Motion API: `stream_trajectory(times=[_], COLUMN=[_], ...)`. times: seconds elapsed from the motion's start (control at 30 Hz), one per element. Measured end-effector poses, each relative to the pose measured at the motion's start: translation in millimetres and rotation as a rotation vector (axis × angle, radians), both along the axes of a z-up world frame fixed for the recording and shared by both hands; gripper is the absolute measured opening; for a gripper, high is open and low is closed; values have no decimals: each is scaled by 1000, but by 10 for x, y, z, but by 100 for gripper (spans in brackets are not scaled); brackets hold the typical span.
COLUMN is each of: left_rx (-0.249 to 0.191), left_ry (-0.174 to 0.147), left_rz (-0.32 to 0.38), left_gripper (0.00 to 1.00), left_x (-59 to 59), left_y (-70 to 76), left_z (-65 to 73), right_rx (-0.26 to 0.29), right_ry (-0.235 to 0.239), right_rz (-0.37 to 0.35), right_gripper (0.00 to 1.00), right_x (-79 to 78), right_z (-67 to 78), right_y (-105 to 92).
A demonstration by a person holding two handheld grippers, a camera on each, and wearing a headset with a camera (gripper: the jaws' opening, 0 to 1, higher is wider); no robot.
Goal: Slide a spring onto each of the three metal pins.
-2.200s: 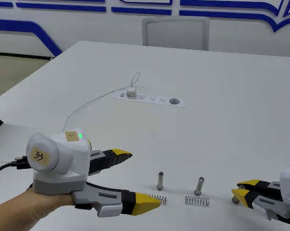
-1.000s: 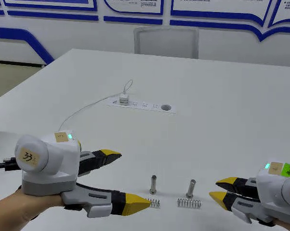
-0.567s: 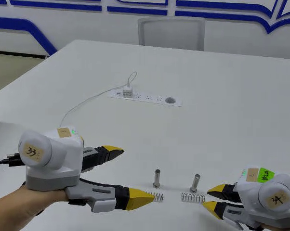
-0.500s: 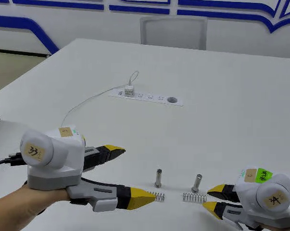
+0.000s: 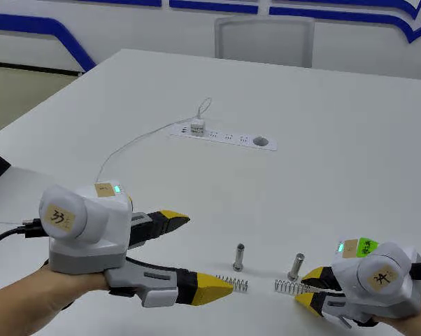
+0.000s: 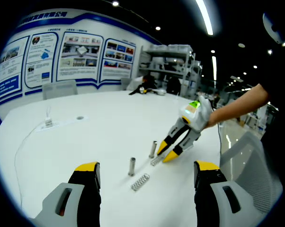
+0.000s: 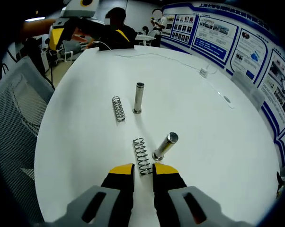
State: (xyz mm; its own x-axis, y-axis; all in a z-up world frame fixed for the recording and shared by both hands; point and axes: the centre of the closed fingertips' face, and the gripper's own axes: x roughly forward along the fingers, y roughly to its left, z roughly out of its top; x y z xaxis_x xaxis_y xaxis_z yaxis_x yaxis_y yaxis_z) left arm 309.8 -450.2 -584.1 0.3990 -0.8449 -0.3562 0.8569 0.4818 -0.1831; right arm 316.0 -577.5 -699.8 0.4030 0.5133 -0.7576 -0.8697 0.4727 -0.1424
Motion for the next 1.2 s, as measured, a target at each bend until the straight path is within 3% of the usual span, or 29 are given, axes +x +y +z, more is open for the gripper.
stream_trajectory(times=[0.37, 0.57, 0.67, 1.07, 1.2], left_rx=[-2, 10, 18, 32, 58], left_ry=[3, -2, -4, -17, -21], left_rz=[-16, -48, -66, -125, -164], left_gripper=[82, 82, 82, 82, 82], left_x=[-34, -80, -106, -177, -242], left_y=[-71, -178, -234, -425, -496], left_z=[-3, 6, 9, 1, -41], right_rx=[11, 0, 30, 44, 53], right_ry=[33, 35, 38, -7, -22], right_rz=[-8, 14, 9, 12, 26], right_gripper=[11, 11, 10, 10, 10], right_x=[-62, -201, -231, -303, -345], right_z=[-4, 13, 71, 366, 448], right_y=[38, 91, 100, -49, -69])
